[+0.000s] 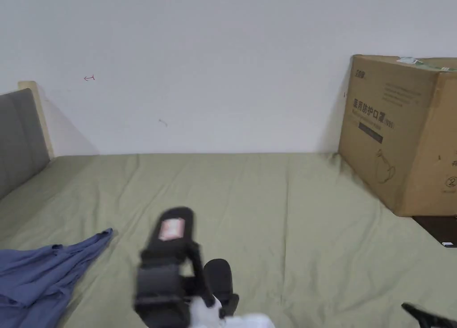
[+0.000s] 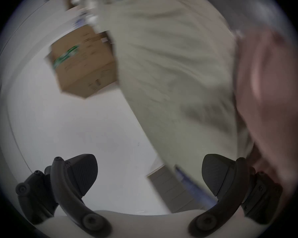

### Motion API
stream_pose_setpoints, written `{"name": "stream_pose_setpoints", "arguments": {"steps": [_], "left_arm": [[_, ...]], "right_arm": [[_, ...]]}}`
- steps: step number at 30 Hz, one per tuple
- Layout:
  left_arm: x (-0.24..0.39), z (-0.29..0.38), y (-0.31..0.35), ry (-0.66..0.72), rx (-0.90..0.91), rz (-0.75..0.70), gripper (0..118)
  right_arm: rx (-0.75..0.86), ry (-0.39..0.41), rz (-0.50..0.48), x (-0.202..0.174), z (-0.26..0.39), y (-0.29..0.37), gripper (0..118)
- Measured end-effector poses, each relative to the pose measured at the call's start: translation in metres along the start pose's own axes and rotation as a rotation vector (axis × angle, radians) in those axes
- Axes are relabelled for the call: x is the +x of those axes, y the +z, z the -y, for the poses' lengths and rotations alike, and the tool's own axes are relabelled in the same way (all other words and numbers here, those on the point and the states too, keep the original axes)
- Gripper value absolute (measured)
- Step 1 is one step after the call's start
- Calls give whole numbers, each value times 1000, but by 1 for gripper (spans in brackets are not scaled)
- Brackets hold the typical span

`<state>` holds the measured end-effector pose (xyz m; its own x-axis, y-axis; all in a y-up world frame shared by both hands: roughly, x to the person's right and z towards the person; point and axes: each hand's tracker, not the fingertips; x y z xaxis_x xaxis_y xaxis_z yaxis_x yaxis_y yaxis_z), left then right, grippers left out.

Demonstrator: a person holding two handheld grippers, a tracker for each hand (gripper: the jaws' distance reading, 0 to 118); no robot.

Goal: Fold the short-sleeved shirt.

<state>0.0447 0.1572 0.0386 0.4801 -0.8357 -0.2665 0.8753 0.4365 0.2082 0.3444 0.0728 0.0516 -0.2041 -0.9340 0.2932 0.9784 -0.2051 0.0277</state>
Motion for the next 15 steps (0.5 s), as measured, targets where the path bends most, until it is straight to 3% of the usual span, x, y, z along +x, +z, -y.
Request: {"name": "stream_pose_setpoints", "arguments": {"steps": [3, 5, 6, 7, 8, 9, 11, 15], "left_arm": [[-45, 10, -18, 678, -232, 134, 118], [-75, 37, -28, 1199, -326, 231, 118], [-80, 51, -27, 1416, -337, 242, 118], [-81, 62, -24, 1536, -311, 212, 118], [-78, 63, -21, 1536, -305, 151, 118], [-74, 59, -19, 1460, -304, 86, 118], [-71, 55, -20, 1265, -305, 41, 118], [-65, 47, -17, 1204, -281, 65, 118]], "right_arm": [[108, 476, -168, -55, 16, 6, 118], [208, 927, -172, -86, 41, 15, 118], [290, 1229, -143, -96, 68, 21, 118], [398, 1478, -137, -95, 92, 25, 118], [486, 1664, -152, -90, 110, 28, 118], [542, 1792, -178, -84, 123, 29, 118], [493, 1856, -245, -80, 134, 31, 118], [356, 1765, -227, -83, 135, 30, 118]]}}
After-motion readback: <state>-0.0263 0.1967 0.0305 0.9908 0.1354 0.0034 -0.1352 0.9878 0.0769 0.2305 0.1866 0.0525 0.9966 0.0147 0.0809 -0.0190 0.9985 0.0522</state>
